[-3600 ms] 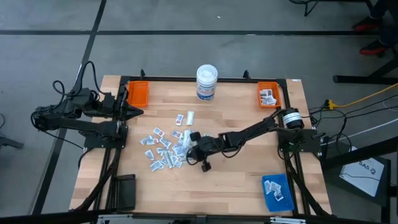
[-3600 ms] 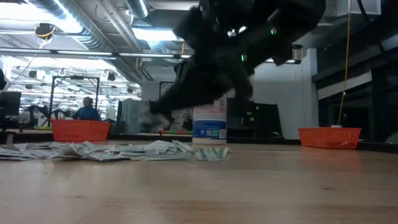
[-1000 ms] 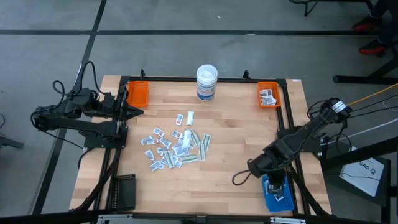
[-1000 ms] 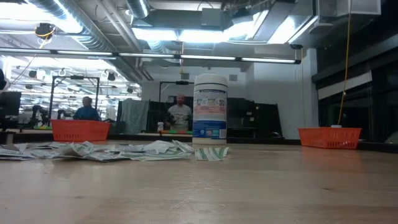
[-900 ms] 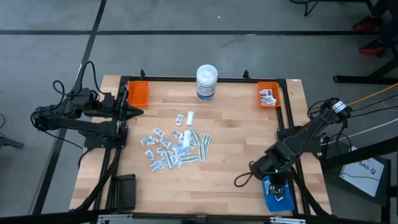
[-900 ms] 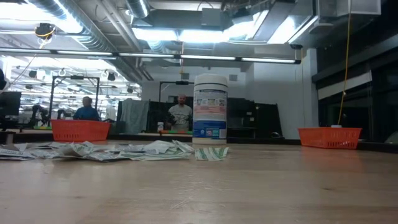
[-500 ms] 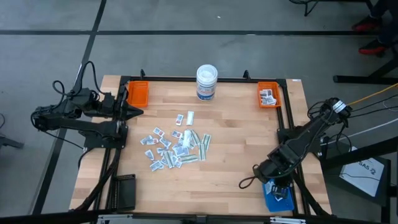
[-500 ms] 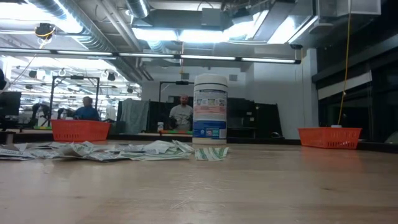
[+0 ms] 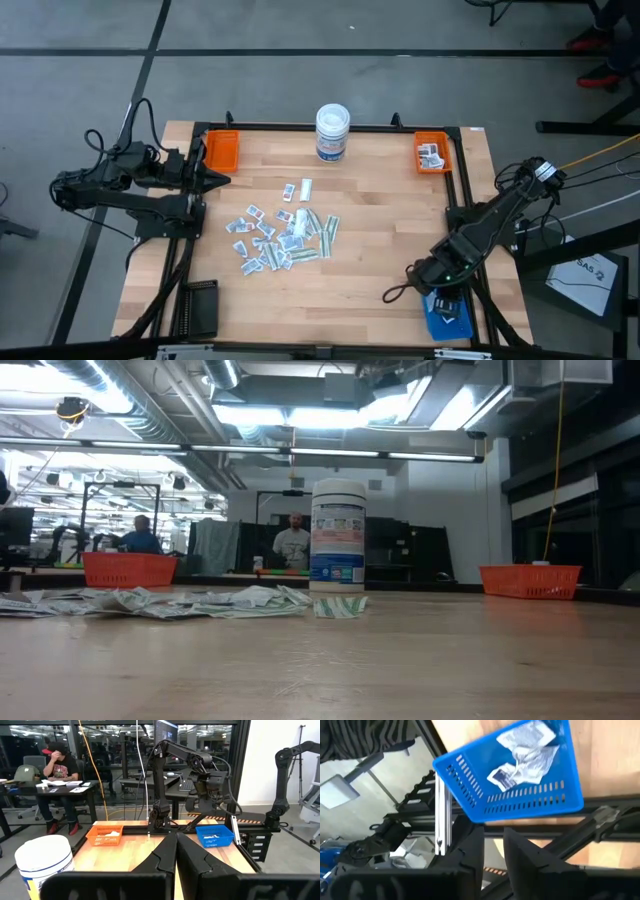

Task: Pick & Place First Aid Supplies
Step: Put the blue alcohol pad into the blue bin

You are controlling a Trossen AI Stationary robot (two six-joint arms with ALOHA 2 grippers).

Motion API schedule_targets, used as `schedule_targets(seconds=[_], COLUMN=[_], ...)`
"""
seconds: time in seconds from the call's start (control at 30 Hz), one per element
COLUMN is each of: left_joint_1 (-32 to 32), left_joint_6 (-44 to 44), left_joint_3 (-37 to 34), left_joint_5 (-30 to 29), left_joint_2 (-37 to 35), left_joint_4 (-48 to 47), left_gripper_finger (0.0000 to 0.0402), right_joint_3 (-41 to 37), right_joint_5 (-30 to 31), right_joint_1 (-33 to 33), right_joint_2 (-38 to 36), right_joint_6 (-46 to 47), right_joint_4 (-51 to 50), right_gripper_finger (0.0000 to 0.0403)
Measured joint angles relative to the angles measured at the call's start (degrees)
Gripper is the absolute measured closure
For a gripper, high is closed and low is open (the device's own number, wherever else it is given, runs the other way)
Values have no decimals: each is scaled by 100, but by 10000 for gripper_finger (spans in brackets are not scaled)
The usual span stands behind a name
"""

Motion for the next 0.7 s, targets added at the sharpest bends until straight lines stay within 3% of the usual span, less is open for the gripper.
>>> schedule_targets(seconds=[0.27,0.7], left_joint_1=[2,2], left_joint_6=[0,0], left_joint_3=[0,-1], left_joint_5=[0,-1], left_joint_2=[0,2], left_joint_4=[0,0], left_gripper_finger=[398,398], right_joint_3=[0,0], right_joint_5=[430,880], right_joint_1=[-140,-733], right_joint_2=[54,396], right_joint_6=[-157,-2153], right_joint_4=[619,1855], right_gripper_finger=[316,283])
